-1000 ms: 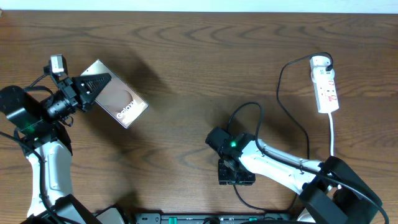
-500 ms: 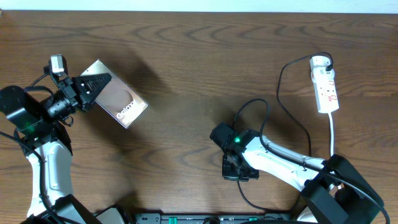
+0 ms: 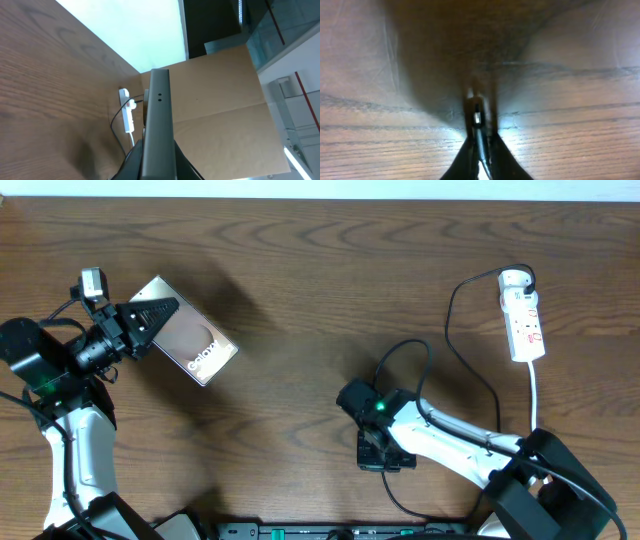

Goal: Plug charger to phone and switch on socket

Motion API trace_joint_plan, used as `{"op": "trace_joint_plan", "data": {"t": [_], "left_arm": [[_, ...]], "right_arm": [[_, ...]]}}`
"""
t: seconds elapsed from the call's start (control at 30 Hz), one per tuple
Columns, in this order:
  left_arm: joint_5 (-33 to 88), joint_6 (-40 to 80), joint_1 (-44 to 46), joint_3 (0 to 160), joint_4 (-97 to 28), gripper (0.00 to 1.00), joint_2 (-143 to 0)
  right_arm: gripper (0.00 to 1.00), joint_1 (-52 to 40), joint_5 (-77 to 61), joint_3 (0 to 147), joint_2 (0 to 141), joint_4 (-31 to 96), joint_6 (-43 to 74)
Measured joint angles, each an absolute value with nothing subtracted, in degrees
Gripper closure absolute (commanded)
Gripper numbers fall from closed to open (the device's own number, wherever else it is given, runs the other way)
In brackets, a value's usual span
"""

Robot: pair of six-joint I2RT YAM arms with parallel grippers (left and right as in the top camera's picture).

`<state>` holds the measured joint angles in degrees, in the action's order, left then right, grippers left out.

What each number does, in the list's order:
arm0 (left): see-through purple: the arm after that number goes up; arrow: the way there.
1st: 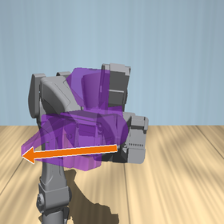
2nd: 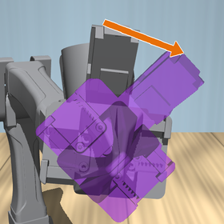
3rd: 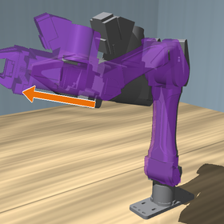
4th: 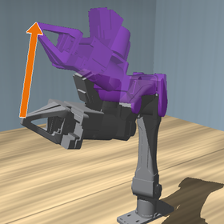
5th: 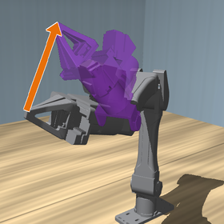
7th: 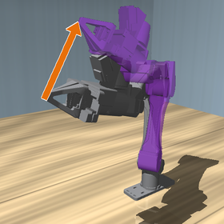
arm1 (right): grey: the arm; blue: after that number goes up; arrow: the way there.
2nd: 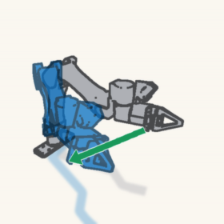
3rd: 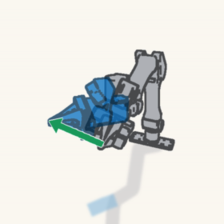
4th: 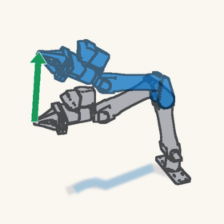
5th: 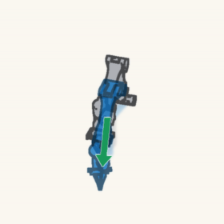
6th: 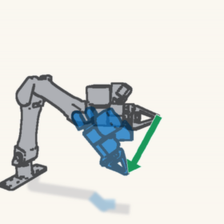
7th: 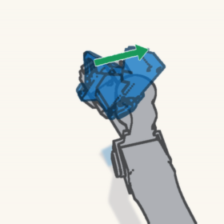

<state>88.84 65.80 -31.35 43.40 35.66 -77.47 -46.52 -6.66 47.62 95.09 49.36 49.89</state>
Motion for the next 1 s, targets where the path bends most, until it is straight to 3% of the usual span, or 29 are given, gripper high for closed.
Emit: {"op": "trace_joint_plan", "data": {"t": [0.2, 0.7, 0.87, 1.0], "left_arm": [[88.86, 65.80, -31.35, 43.38, 35.66, 0.93, -77.47], [88.84, 65.80, -31.35, 43.40, 35.64, 0.92, -77.47], [88.84, 65.80, -31.35, 43.40, 35.66, 0.93, -77.47], [88.84, 65.82, -31.35, 43.40, 35.64, 0.93, -77.47]], "right_arm": [[0.99, -47.62, -6.68, 47.55, 95.11, 49.74, 50.11], [0.99, -47.31, -6.83, 47.57, 95.11, 49.69, 50.22], [0.99, -41.76, -11.73, 52.58, 96.86, 49.67, 42.92], [0.99, -34.63, -28.29, 63.64, 97.10, 48.47, 28.93]]}}
